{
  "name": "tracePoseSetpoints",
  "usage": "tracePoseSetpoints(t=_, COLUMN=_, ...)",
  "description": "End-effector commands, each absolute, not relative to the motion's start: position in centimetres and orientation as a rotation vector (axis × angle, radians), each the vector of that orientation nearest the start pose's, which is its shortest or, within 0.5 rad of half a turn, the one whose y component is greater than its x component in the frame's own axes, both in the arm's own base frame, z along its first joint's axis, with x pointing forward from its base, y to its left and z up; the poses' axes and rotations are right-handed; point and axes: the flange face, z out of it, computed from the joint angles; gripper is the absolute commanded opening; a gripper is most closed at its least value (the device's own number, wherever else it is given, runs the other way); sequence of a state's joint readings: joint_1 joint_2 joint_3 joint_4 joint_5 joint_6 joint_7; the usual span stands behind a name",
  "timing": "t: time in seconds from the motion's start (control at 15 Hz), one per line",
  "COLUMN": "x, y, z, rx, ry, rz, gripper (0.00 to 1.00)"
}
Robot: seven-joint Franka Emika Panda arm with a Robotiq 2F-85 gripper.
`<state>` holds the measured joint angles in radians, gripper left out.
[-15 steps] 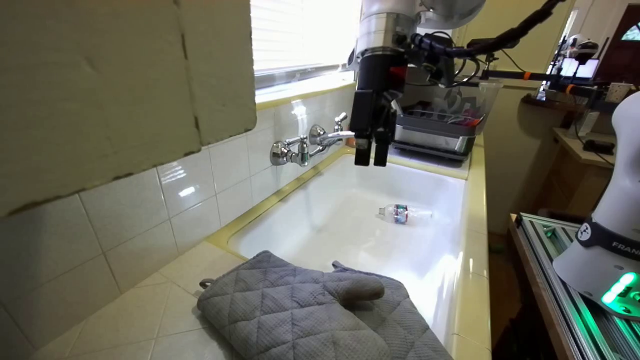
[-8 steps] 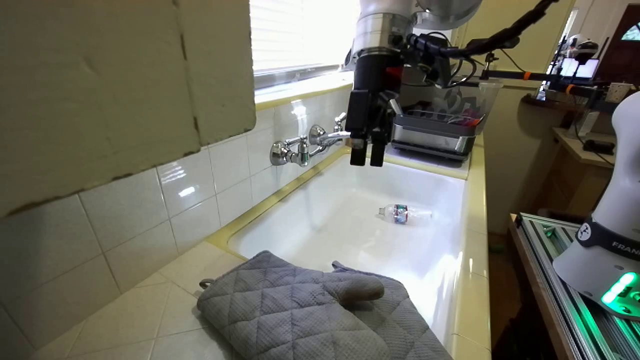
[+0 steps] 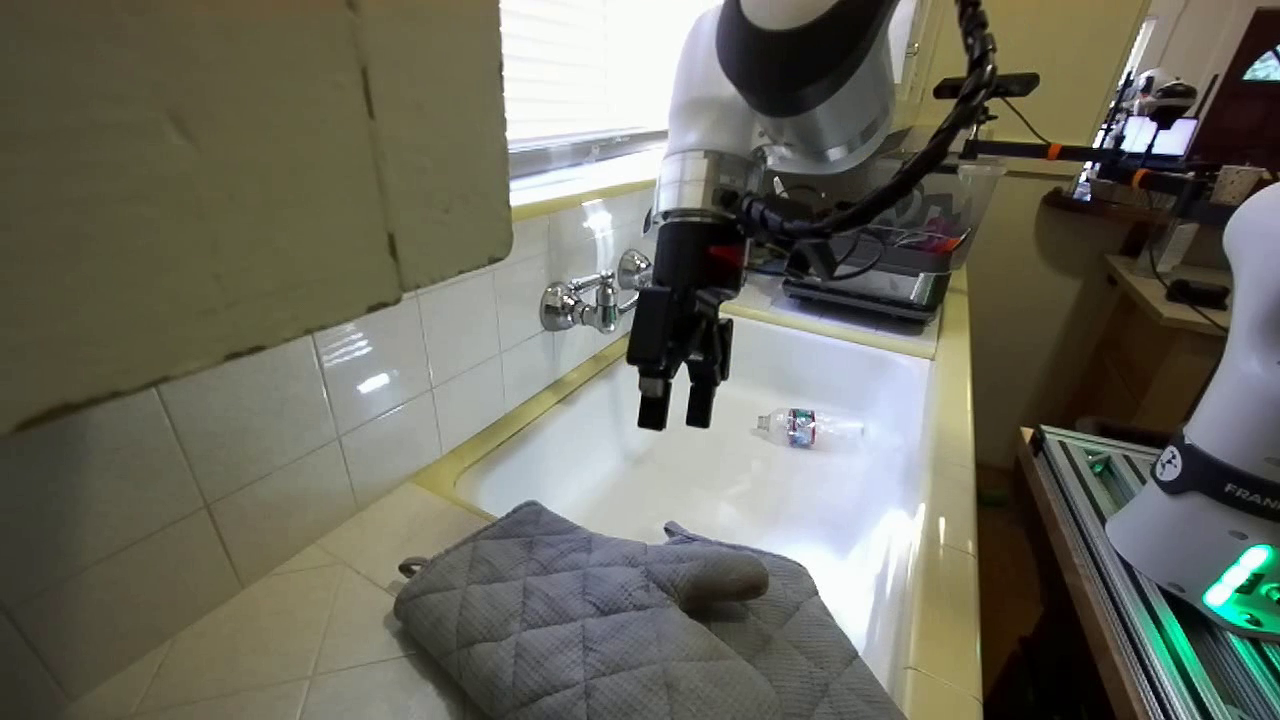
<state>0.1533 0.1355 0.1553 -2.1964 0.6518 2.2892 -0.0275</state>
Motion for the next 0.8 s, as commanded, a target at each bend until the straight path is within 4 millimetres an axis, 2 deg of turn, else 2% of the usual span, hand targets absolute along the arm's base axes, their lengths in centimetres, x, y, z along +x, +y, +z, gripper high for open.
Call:
tracePoseSetpoints(t=0.0, x=54.0, y=19.3, z=28.9, rx=-2.559, ry=0.109, rz=0.189, gripper=1.0)
tracePoseSetpoints(t=0.73, x=57.9, y=21.5, z=22.8, rx=-2.464, ry=0.073, rz=0.278, gripper=1.0)
